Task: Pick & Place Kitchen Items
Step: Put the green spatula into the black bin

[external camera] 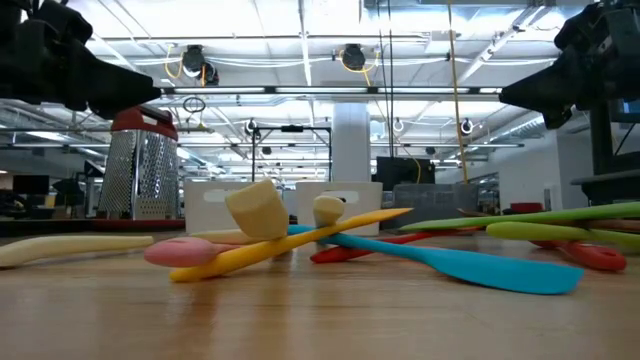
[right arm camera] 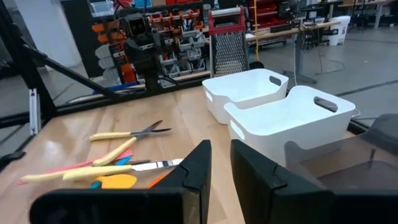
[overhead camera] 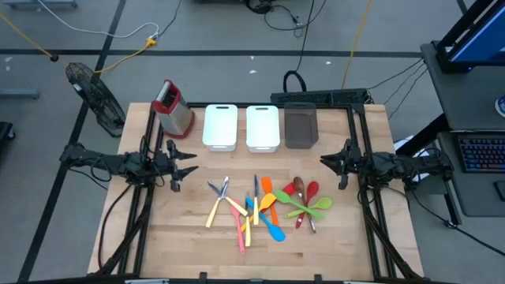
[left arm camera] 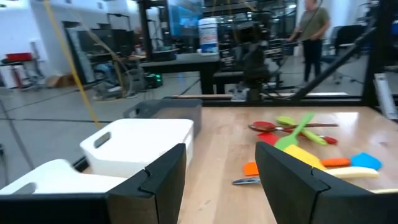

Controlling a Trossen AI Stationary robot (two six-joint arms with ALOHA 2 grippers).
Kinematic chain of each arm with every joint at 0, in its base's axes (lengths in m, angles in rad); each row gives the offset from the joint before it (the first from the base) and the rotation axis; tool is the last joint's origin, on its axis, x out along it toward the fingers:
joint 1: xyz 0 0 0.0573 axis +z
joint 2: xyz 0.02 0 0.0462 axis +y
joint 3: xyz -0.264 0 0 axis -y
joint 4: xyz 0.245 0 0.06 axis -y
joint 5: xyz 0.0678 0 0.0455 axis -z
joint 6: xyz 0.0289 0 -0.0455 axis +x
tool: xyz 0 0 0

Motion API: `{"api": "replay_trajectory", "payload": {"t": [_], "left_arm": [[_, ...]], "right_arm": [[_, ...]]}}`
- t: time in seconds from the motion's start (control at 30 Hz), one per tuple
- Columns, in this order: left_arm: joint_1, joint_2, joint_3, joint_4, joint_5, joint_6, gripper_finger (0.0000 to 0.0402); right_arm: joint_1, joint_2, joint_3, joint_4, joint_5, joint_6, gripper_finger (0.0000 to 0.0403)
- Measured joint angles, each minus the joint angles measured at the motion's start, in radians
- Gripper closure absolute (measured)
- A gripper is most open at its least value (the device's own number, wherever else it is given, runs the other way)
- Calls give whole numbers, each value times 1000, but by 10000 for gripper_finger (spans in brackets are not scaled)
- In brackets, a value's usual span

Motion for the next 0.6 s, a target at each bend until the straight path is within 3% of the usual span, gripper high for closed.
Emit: {"api": "replay_trajectory", "payload": {"t": [0.17,0.37,0.6], "left_arm": [[0,0,0,-1,-32,19,201],[1,0,0,0,-67,73,201],[1,0,0,0,-104,70,201]], "right_arm": [[0,0,0,2,-1,29,348],[0,21,-1,52,-37,211,348],[0,155,-1,211,-83,258,348]]}}
